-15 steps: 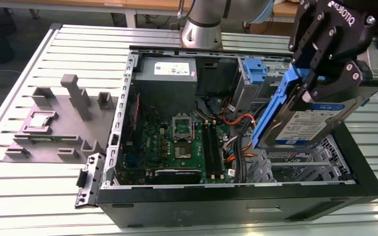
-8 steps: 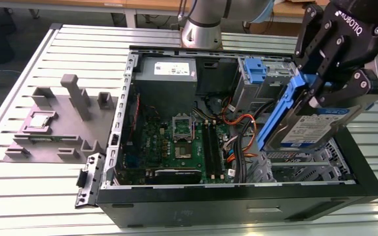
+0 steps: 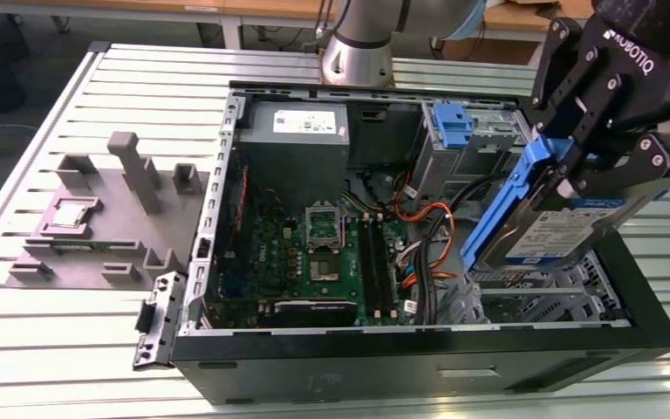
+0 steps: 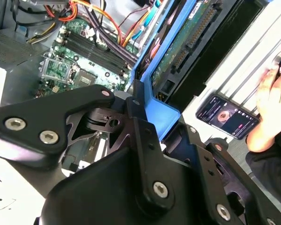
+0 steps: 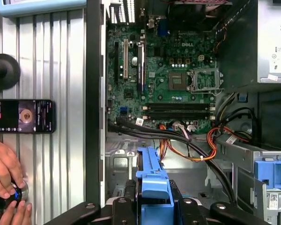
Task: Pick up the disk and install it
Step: 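Insert the disk into the insertion slot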
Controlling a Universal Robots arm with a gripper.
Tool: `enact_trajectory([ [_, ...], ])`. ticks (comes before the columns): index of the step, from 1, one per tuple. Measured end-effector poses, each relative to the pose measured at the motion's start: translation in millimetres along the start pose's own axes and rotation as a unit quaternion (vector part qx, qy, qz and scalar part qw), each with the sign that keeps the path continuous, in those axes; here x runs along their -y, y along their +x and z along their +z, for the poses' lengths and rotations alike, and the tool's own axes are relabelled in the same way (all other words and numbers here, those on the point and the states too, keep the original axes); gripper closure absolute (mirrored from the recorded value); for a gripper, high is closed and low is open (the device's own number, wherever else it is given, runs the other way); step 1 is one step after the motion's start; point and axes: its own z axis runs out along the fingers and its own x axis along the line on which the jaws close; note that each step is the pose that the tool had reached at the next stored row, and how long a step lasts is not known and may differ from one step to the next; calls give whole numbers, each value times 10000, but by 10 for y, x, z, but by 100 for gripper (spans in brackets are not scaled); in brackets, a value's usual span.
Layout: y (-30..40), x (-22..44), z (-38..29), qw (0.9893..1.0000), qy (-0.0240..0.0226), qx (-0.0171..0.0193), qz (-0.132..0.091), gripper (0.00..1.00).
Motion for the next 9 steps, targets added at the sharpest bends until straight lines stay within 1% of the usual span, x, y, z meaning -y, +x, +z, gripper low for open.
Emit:
enact_trajectory([
  [9,15,103,71,10000,0,-1,1,63],
])
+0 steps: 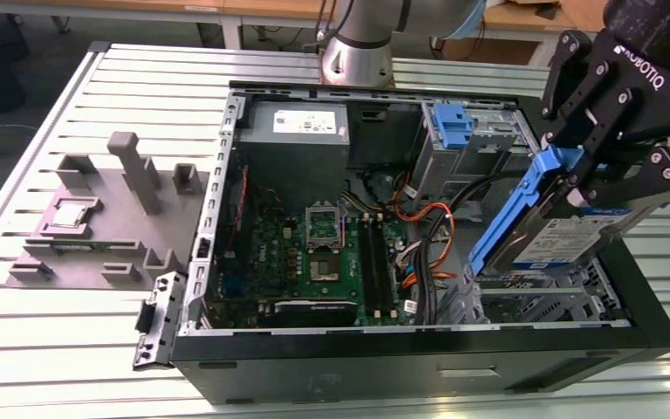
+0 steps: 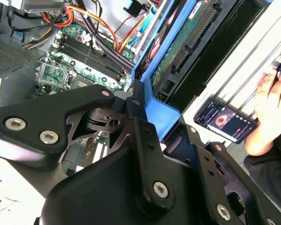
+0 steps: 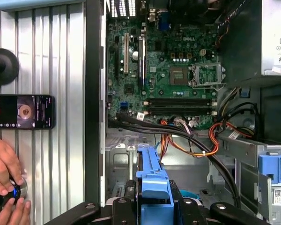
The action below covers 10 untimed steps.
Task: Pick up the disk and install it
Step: 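Insert the disk into the insertion slot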
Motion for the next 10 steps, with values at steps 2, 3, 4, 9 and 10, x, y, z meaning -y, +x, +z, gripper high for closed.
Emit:
enact_trajectory([
  [2,6,25,16,10000,0,1,0,63],
  [3,9,32,24,10000,0,1,-1,63],
  [4,13,37,33,10000,0,1,-1,63],
  [9,30,44,76,10000,0,1,0,63],
  [10,34,47,83,10000,0,1,-1,63],
])
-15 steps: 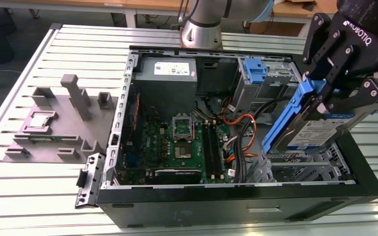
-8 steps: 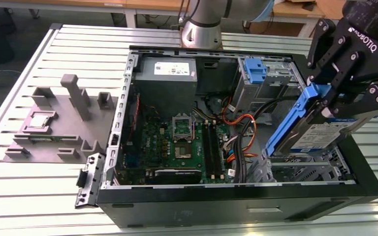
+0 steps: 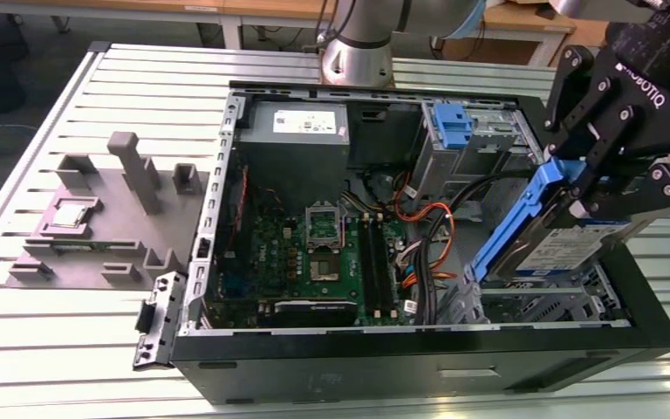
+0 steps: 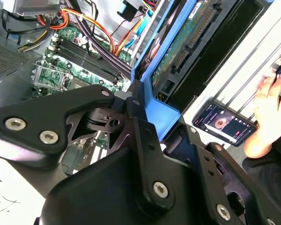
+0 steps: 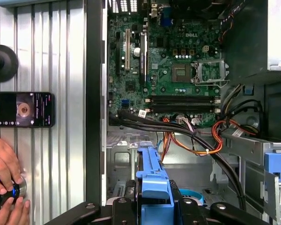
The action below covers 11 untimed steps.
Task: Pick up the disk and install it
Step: 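Insert the disk into the insertion slot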
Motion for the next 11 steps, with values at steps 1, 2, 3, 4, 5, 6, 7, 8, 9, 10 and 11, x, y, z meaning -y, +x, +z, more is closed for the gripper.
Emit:
enact_trajectory([
  [1,4,1,6,10000,0,-1,1,63],
  [2,9,3,14,10000,0,-1,1,63],
  [3,13,4,22,10000,0,0,1,63],
  [4,15,5,31,10000,0,0,1,63],
  [5,18,7,39,10000,0,0,1,63],
  [6,20,7,49,10000,0,0,1,63],
  [7,21,8,58,10000,0,0,1,63],
  [8,22,9,68,10000,0,0,1,63],
  [9,22,10,79,10000,0,-1,1,63],
  [10,23,11,93,10000,0,0,1,63],
  [11,24,12,105,10000,0,0,1,63],
])
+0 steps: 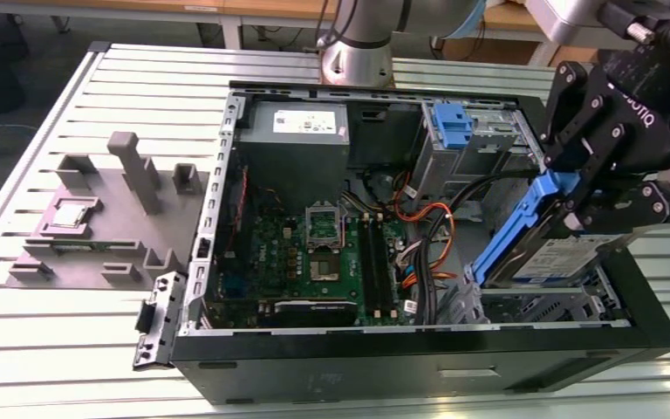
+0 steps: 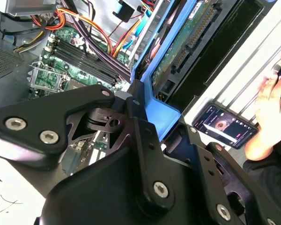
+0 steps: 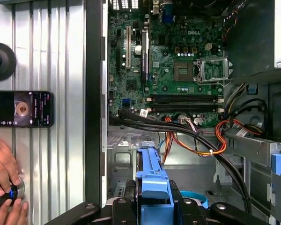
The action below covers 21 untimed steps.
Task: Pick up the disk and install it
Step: 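Insert the disk into the insertion slot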
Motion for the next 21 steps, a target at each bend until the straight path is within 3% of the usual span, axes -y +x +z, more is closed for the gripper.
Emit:
enact_trajectory([
  [13,0,1,20,10000,0,2,0,63],
  [21,3,1,117,10000,8,1,0,63],
])
